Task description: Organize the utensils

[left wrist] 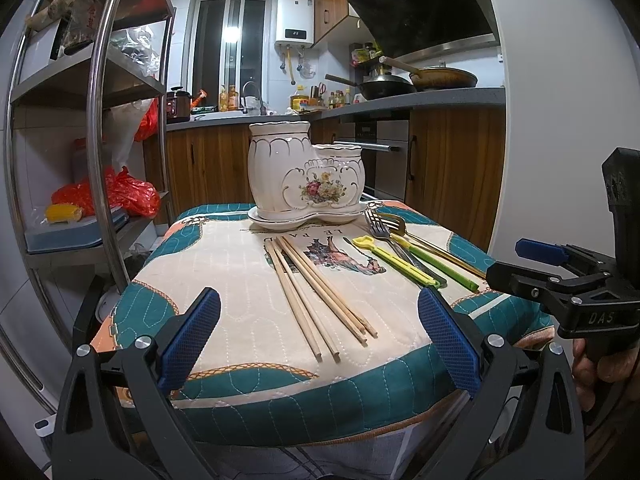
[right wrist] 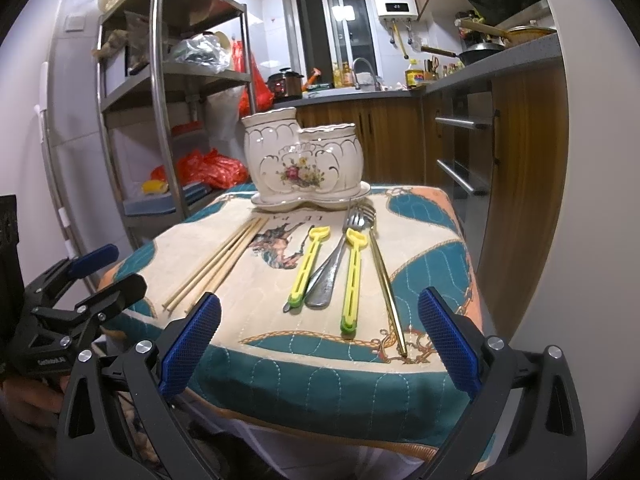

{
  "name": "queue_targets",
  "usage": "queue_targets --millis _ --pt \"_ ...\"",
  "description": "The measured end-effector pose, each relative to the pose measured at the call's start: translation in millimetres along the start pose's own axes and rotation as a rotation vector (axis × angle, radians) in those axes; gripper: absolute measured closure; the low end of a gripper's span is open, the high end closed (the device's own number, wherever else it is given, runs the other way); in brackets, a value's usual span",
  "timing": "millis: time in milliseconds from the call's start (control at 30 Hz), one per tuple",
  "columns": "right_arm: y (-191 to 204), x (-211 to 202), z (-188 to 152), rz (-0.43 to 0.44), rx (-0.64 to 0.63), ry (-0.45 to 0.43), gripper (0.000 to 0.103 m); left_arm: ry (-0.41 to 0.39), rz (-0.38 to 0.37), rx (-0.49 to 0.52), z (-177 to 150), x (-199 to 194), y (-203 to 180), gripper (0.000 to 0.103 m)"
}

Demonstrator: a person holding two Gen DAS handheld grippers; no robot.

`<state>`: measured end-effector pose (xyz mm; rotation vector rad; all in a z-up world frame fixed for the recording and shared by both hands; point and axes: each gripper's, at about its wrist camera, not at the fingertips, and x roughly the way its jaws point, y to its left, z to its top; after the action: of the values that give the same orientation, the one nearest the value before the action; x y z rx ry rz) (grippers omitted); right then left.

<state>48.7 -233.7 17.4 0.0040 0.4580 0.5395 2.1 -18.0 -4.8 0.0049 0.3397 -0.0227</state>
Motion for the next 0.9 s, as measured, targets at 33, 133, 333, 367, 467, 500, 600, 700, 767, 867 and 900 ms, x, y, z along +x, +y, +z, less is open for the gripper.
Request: queue_targets --millis 33,133,333,367,467,500,600,700,767,867,900 --pt "0 0 0 0.001 0.001 0.000 0.005 0.000 0.001 0.001 0 0 0 0.005" --pt "-1 1 1 -0.001 0.001 0.001 0.005 0.001 0.000 0.004 0 0 -1 0.005" --pt "-1 1 1 0.000 0.001 0.001 0.005 0.003 0.000 0.002 0 0 -1 0.005" --pt "-2 1 1 0.000 0.001 0.001 0.005 0.004 0.000 0.001 -1 0 -1 0.005" --pt "-2 1 1 0.002 0.001 0.001 0.005 0.010 -0.010 -0.006 -1 1 -1 0.005" --pt "-1 1 1 0.002 0.000 0.002 0.005 0.015 -0.014 -0.016 0 2 1 0.005" --pt "-1 1 1 0.000 0.001 0.003 0.005 0.023 -0.015 -0.034 0 3 5 0.005" --pt "-2 1 1 0.002 0.001 0.003 0.005 0.029 -0.017 -0.046 1 4 7 0.005" --pt "-2 2 1 0.003 0.002 0.005 0.005 0.034 -0.017 -0.048 2 5 9 0.005" --pt "-2 3 1 0.005 0.003 0.013 0.005 0.043 -0.023 -0.048 5 8 10 0.005" --pt "-2 3 2 0.006 0.004 0.015 0.005 0.043 -0.020 -0.045 6 9 11 0.005"
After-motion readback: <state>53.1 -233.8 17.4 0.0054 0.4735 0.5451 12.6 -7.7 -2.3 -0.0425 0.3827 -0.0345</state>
